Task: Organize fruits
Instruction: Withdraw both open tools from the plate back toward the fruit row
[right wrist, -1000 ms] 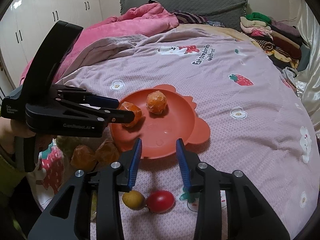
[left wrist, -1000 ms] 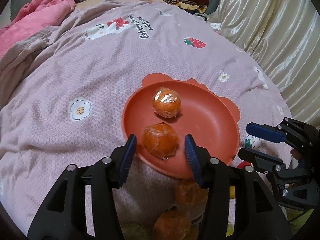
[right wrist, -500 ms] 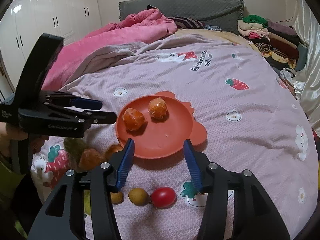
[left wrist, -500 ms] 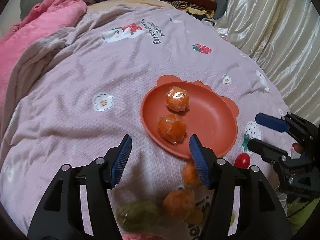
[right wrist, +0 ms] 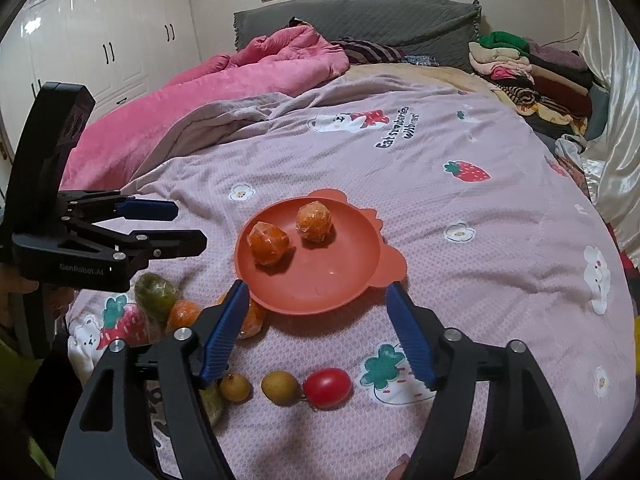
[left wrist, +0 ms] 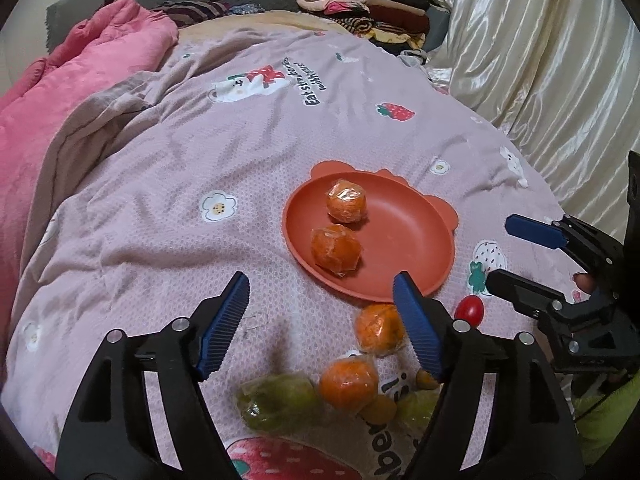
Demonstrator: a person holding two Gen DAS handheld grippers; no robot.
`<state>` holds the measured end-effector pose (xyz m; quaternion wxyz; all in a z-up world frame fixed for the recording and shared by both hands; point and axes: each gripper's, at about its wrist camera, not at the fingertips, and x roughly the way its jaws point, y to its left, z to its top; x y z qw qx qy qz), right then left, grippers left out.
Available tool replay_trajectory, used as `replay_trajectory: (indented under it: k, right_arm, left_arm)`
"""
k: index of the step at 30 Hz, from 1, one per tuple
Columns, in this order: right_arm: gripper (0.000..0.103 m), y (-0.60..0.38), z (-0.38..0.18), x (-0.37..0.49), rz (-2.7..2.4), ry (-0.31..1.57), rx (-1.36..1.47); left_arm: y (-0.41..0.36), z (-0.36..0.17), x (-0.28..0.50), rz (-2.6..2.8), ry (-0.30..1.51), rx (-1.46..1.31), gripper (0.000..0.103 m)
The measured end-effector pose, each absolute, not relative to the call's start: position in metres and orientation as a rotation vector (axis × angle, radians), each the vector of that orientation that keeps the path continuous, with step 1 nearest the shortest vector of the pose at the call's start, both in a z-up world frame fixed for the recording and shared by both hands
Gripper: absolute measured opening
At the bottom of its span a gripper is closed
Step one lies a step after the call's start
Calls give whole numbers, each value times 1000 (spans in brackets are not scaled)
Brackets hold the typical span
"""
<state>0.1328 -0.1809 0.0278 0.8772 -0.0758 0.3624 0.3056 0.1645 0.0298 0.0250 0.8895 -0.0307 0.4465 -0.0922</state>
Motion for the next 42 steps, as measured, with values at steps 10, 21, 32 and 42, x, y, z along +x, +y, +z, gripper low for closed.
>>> replay_trajectory:
  k: [10,21,32,42]
  right_arm:
    - [82,-187,37,120,628,741,-150]
    - [91,-186,49,104,623,714,-158]
    - [94,-180,50,91,631,716,-160]
    - [94,-175,45,79,649,733,-174]
  left_arm:
    - [41,36,153,-160,898,-87,81]
    - [44,51,135,-144,857,-82,88]
    - [50,59,121,-120,837,-87,91]
    - [56,58,112,-96,840,-103,93]
